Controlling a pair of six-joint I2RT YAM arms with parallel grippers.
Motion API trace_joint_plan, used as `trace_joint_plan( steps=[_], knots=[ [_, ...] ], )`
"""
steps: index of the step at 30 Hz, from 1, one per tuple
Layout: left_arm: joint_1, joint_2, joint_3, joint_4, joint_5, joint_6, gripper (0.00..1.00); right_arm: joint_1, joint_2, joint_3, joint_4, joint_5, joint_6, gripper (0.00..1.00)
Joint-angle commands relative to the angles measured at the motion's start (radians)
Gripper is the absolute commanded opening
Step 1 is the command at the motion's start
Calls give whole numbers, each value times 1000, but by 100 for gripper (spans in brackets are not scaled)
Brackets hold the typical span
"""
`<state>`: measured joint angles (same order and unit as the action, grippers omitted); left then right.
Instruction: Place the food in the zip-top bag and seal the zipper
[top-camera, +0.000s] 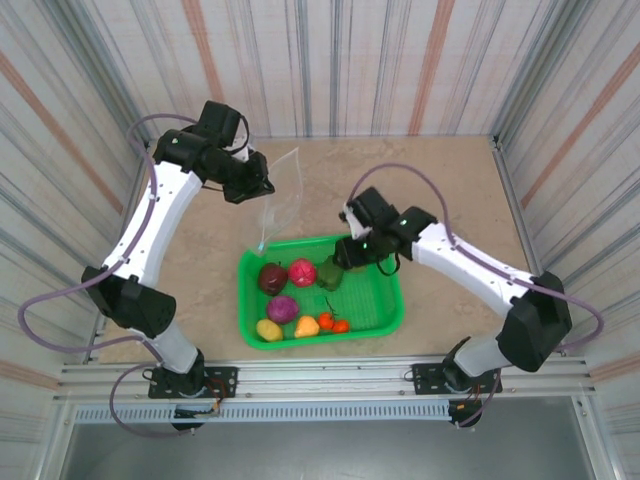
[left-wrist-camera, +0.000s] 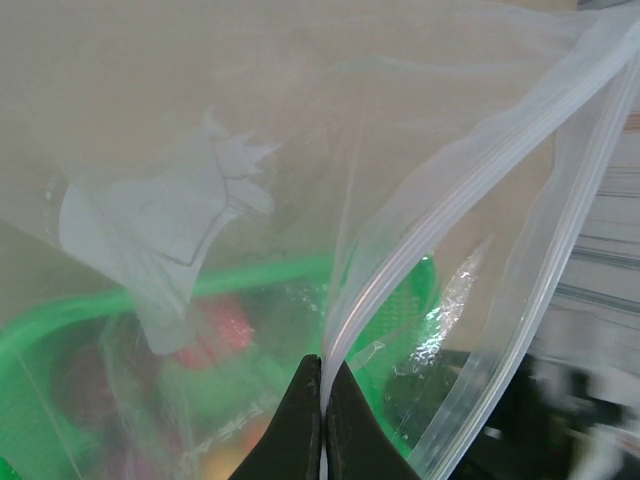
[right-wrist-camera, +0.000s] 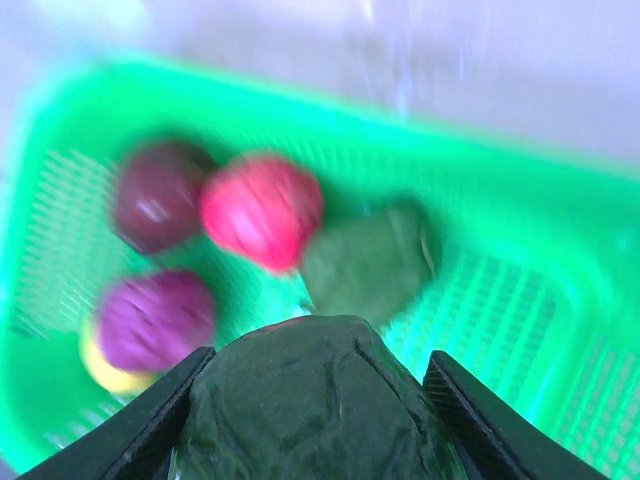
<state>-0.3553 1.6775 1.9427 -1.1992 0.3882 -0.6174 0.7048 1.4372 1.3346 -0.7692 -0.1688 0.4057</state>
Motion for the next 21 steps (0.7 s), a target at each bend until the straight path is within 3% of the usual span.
trace_joint_plan(
  steps=[1,7,10,16,21],
  knots=[
    [1,27,56,11,45,-17,0,-57,-5,222,-71,-32,4,51],
    [1,67,79,84,121,-86,0,-180,92,400,111,-333,303,51],
    [1,87,87,136,160,-138,0,-179,147,475,185,-386,414,51],
    [1,113,109,205,184,-227,0,-143,254,559,297,-349,674,51],
    [17,73,52,370,217,-349,0,-107,365,768,53,-153,652,53]
  ],
)
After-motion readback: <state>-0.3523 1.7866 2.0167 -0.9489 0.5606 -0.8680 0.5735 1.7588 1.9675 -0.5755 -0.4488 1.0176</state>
